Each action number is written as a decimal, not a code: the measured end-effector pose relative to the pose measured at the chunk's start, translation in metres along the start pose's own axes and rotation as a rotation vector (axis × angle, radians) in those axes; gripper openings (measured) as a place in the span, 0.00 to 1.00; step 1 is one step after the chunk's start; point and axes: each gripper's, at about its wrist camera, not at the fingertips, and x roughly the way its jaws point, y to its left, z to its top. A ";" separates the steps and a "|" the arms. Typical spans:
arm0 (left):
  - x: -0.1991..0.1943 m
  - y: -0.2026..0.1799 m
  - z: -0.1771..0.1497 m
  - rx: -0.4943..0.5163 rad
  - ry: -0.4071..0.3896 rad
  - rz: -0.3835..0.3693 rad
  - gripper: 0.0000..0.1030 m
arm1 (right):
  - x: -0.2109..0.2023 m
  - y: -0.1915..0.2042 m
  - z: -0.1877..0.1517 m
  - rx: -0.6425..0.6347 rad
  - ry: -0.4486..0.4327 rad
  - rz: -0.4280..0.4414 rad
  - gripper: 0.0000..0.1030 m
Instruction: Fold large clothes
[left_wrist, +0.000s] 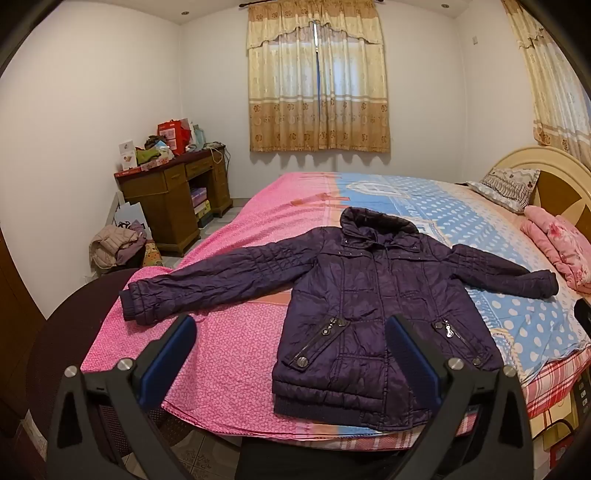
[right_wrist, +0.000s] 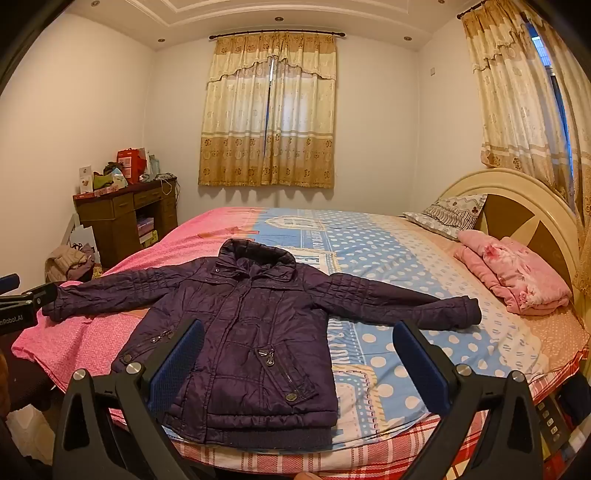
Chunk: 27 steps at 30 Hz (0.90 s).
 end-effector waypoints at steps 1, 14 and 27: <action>0.000 0.000 0.000 -0.001 0.001 -0.002 1.00 | 0.000 0.000 0.000 0.002 0.000 0.001 0.99; 0.000 0.000 0.001 0.000 0.000 -0.001 1.00 | 0.000 -0.001 -0.001 0.003 -0.001 0.001 0.99; 0.000 0.000 0.001 -0.001 0.000 -0.001 1.00 | 0.000 0.000 -0.001 0.005 -0.002 0.002 0.99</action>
